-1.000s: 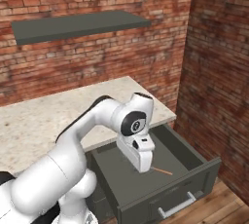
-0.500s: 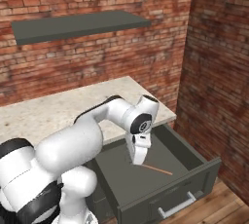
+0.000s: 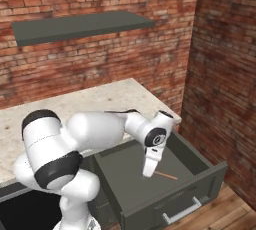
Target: Take a straw from the drawer in front and place it inside the glass cup on the dining counter.
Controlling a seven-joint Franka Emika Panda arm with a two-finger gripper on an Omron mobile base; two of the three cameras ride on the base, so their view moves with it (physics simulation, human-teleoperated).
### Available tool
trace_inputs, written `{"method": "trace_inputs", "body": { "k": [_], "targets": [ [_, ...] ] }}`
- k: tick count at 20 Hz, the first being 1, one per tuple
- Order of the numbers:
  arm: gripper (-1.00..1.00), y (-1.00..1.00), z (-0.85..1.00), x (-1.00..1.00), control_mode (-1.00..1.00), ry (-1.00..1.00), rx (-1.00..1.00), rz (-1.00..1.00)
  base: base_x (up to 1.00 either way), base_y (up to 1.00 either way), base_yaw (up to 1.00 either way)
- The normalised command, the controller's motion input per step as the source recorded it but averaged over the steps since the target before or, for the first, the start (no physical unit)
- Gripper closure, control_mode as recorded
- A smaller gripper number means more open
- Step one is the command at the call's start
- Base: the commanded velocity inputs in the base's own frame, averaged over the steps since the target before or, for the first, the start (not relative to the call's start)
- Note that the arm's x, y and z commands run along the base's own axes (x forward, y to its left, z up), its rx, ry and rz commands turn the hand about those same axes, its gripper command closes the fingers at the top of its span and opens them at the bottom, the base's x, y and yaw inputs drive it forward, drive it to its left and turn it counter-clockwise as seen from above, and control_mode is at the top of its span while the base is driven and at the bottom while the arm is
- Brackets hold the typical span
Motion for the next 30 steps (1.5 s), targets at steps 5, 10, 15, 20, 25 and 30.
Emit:
{"method": "trace_inputs", "body": {
  "k": [5, 10, 15, 20, 25, 30],
  "targets": [
    [-1.00, -0.14, -0.51, 0.18, -1.00, 0.00, -0.12, -0.10, 0.00, 0.00, 0.00],
    [-1.00, 0.00, -0.30, 0.24, -1.00, 0.00, -0.11, -0.10, 0.00, 0.00, 0.00],
    [-1.00, -0.07, -0.29, 0.18, -1.00, -0.04, -0.08, -0.06, 0.00, 0.00, 0.00],
    [-1.00, -0.17, -0.37, 0.22, -1.00, -0.12, -0.04, 0.00, 0.00, 0.00, 0.00],
    [-1.00, -0.21, -0.15, 0.42, -1.00, -0.10, 0.00, 0.00, 0.00, 0.00, 0.00],
    [-1.00, -0.31, -0.12, 0.45, -1.00, -0.01, 0.00, 0.00, 0.00, 0.00, 0.00]
  ]
}}
